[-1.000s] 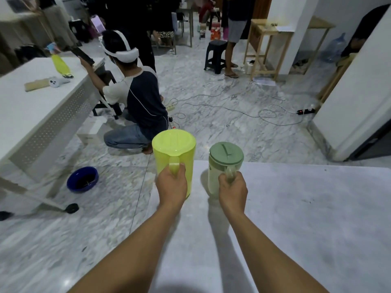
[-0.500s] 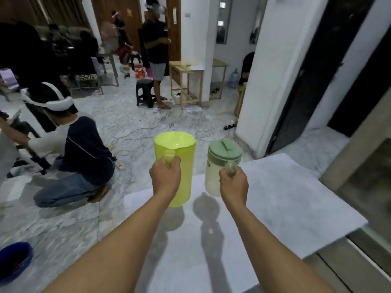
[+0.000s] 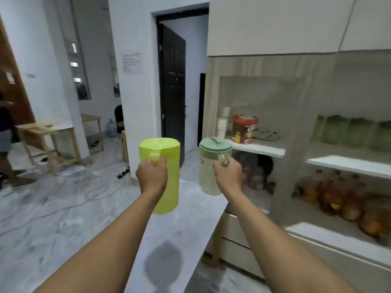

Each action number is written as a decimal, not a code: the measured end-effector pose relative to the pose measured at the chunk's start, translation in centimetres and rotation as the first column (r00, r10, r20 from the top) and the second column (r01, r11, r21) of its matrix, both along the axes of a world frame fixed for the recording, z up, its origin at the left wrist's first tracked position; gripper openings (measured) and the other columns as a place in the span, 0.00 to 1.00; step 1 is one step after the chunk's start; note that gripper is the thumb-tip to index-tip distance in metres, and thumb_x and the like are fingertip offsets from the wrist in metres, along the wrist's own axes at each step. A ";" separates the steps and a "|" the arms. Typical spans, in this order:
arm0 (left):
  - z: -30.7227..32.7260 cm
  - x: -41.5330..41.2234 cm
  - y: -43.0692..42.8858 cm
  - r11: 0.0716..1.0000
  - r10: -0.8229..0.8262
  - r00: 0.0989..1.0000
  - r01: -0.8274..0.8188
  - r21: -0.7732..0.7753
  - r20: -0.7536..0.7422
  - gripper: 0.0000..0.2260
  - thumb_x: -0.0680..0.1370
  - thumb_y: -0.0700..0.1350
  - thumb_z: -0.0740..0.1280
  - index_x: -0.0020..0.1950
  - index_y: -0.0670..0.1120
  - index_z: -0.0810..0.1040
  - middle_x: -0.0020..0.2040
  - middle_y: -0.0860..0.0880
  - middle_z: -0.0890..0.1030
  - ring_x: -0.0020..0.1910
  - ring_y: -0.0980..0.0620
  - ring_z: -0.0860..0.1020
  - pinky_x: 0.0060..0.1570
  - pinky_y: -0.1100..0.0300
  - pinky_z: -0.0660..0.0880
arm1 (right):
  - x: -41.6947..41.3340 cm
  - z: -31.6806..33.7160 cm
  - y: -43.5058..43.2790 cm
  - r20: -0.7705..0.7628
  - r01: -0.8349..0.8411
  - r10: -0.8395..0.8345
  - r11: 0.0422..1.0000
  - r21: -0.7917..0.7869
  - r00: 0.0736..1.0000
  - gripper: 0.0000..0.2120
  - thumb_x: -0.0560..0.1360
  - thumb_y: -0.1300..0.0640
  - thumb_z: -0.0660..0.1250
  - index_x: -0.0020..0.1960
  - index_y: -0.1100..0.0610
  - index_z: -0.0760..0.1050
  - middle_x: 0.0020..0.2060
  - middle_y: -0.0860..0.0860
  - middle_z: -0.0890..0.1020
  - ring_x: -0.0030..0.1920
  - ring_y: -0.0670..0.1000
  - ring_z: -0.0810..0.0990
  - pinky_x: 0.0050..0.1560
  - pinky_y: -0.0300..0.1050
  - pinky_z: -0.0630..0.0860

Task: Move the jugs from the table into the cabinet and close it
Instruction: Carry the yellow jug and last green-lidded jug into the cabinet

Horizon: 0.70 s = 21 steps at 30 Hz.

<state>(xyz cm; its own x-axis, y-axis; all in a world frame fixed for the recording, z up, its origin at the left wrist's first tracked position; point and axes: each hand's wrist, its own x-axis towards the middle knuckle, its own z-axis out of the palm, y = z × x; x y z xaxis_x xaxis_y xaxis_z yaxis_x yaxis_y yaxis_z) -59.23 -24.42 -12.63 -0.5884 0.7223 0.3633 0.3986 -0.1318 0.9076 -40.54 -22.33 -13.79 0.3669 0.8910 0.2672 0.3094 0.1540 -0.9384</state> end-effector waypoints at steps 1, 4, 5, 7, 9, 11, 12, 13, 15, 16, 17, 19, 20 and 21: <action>0.8 1.6 0.3 0.999 -0.039 0.999 0.039 0.017 0.002 0.19 0.77 0.47 0.66 0.29 0.42 0.65 0.27 0.45 0.69 0.30 0.43 0.69 0.33 0.52 0.65 | 1.9 0.8 -0.6 0.015 0.044 -0.044 0.999 0.008 0.999 0.06 0.73 0.56 0.67 0.39 0.56 0.73 0.35 0.52 0.79 0.36 0.53 0.75 0.32 0.43 0.66; 3.2 6.9 0.8 0.987 -0.156 0.988 0.156 0.041 -0.012 0.19 0.77 0.47 0.66 0.28 0.42 0.65 0.27 0.45 0.69 0.30 0.44 0.68 0.31 0.53 0.63 | 7.5 2.8 -2.5 0.011 0.185 -0.186 0.982 0.028 0.983 0.07 0.74 0.54 0.68 0.44 0.58 0.78 0.39 0.53 0.82 0.40 0.55 0.79 0.38 0.44 0.70; 4.0 9.4 0.8 0.976 -0.208 0.978 0.209 0.054 -0.023 0.20 0.76 0.47 0.66 0.28 0.42 0.64 0.27 0.45 0.69 0.30 0.43 0.68 0.31 0.53 0.64 | 10.1 3.4 -3.2 -0.010 0.248 -0.248 0.968 0.047 0.969 0.07 0.74 0.54 0.68 0.46 0.59 0.79 0.40 0.53 0.83 0.41 0.55 0.79 0.39 0.44 0.70; 4.8 12.9 0.9 0.960 -0.271 0.962 0.272 0.071 -0.017 0.20 0.76 0.47 0.66 0.27 0.43 0.65 0.26 0.46 0.69 0.30 0.43 0.69 0.34 0.51 0.67 | 13.7 4.4 -4.3 -0.009 0.300 -0.300 0.951 0.071 0.954 0.07 0.75 0.55 0.68 0.47 0.59 0.79 0.40 0.53 0.82 0.41 0.55 0.79 0.40 0.44 0.70; 5.2 15.6 1.3 0.949 -0.305 0.952 0.303 0.092 0.010 0.19 0.76 0.47 0.65 0.28 0.42 0.68 0.27 0.45 0.71 0.30 0.44 0.70 0.33 0.52 0.69 | 16.4 4.9 -5.0 -0.001 0.346 -0.347 0.937 0.054 0.938 0.07 0.75 0.54 0.68 0.47 0.58 0.79 0.40 0.54 0.82 0.41 0.56 0.79 0.40 0.44 0.70; 5.5 19.5 1.3 0.923 -0.373 0.928 0.370 0.106 0.007 0.18 0.77 0.47 0.66 0.29 0.41 0.71 0.27 0.45 0.71 0.28 0.45 0.69 0.30 0.54 0.66 | 20.2 5.6 -6.1 -0.023 0.406 -0.405 0.912 0.057 0.914 0.07 0.74 0.54 0.68 0.45 0.58 0.79 0.39 0.54 0.82 0.40 0.56 0.79 0.37 0.44 0.70; 5.8 21.6 1.4 0.907 -0.409 0.913 0.406 0.111 -0.002 0.18 0.77 0.47 0.66 0.29 0.41 0.71 0.27 0.46 0.71 0.28 0.46 0.69 0.29 0.55 0.64 | 22.0 5.9 -6.7 -0.034 0.435 -0.434 0.899 0.058 0.900 0.06 0.74 0.54 0.68 0.44 0.58 0.78 0.38 0.53 0.82 0.40 0.56 0.79 0.36 0.43 0.69; 6.2 23.8 1.3 0.891 -0.442 0.897 0.439 0.116 -0.001 0.18 0.77 0.47 0.66 0.29 0.41 0.70 0.26 0.46 0.70 0.27 0.46 0.68 0.28 0.56 0.63 | 24.1 6.3 -7.3 -0.040 0.461 -0.459 0.885 0.066 0.888 0.06 0.74 0.55 0.69 0.44 0.58 0.78 0.38 0.53 0.81 0.39 0.55 0.79 0.34 0.43 0.69; 7.0 28.0 1.4 0.870 -0.477 0.879 0.475 0.131 -0.015 0.18 0.76 0.47 0.66 0.29 0.41 0.71 0.25 0.47 0.69 0.27 0.46 0.67 0.28 0.55 0.62 | 27.9 7.0 -8.4 -0.033 0.498 -0.497 0.864 0.077 0.867 0.06 0.75 0.55 0.69 0.45 0.58 0.79 0.36 0.51 0.81 0.37 0.51 0.78 0.31 0.41 0.67; 7.4 30.0 1.5 0.862 -0.491 0.871 0.490 0.131 -0.026 0.18 0.76 0.47 0.66 0.29 0.40 0.71 0.25 0.46 0.69 0.28 0.45 0.67 0.30 0.53 0.63 | 29.7 7.4 -8.8 -0.030 0.515 -0.515 0.854 0.076 0.857 0.06 0.75 0.55 0.69 0.45 0.58 0.79 0.36 0.50 0.80 0.35 0.49 0.77 0.31 0.40 0.67; 7.7 31.7 1.5 0.853 -0.508 0.861 0.506 0.130 -0.024 0.18 0.76 0.47 0.66 0.28 0.41 0.70 0.25 0.46 0.69 0.28 0.45 0.67 0.32 0.51 0.65 | 31.2 7.7 -9.0 -0.028 0.530 -0.530 0.844 0.076 0.848 0.06 0.75 0.55 0.69 0.45 0.58 0.80 0.36 0.50 0.81 0.35 0.47 0.76 0.31 0.40 0.67; 8.2 35.8 1.4 0.827 -0.543 0.839 0.541 0.156 -0.033 0.19 0.75 0.46 0.66 0.26 0.41 0.68 0.24 0.46 0.68 0.28 0.45 0.66 0.32 0.51 0.66 | 35.0 8.0 -9.4 -0.024 0.566 -0.566 0.821 0.072 0.824 0.07 0.75 0.53 0.69 0.45 0.57 0.80 0.38 0.51 0.82 0.37 0.50 0.78 0.35 0.42 0.69; 8.4 37.4 1.4 0.819 -0.550 0.834 0.549 0.166 -0.044 0.19 0.76 0.45 0.66 0.26 0.41 0.68 0.24 0.46 0.68 0.27 0.46 0.65 0.31 0.53 0.66 | 36.5 8.1 -9.4 -0.022 0.573 -0.573 0.817 0.065 0.819 0.07 0.75 0.52 0.69 0.44 0.57 0.80 0.38 0.51 0.82 0.39 0.51 0.79 0.36 0.43 0.70; 8.6 38.6 1.3 0.810 -0.561 0.826 0.560 0.173 -0.046 0.19 0.76 0.44 0.65 0.26 0.42 0.68 0.23 0.47 0.67 0.25 0.47 0.64 0.28 0.55 0.65 | 37.7 8.2 -9.4 -0.020 0.576 -0.576 0.815 0.061 0.817 0.07 0.74 0.52 0.69 0.44 0.57 0.79 0.38 0.52 0.82 0.40 0.52 0.79 0.36 0.44 0.70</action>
<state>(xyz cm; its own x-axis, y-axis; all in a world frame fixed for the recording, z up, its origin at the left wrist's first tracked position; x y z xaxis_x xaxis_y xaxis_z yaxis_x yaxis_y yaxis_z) -20.65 -23.08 -3.99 -0.1034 0.8543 0.5094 0.2010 -0.4837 0.8519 -2.85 -31.74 -5.58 0.8082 0.4982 0.3139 0.3593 0.0052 -0.9332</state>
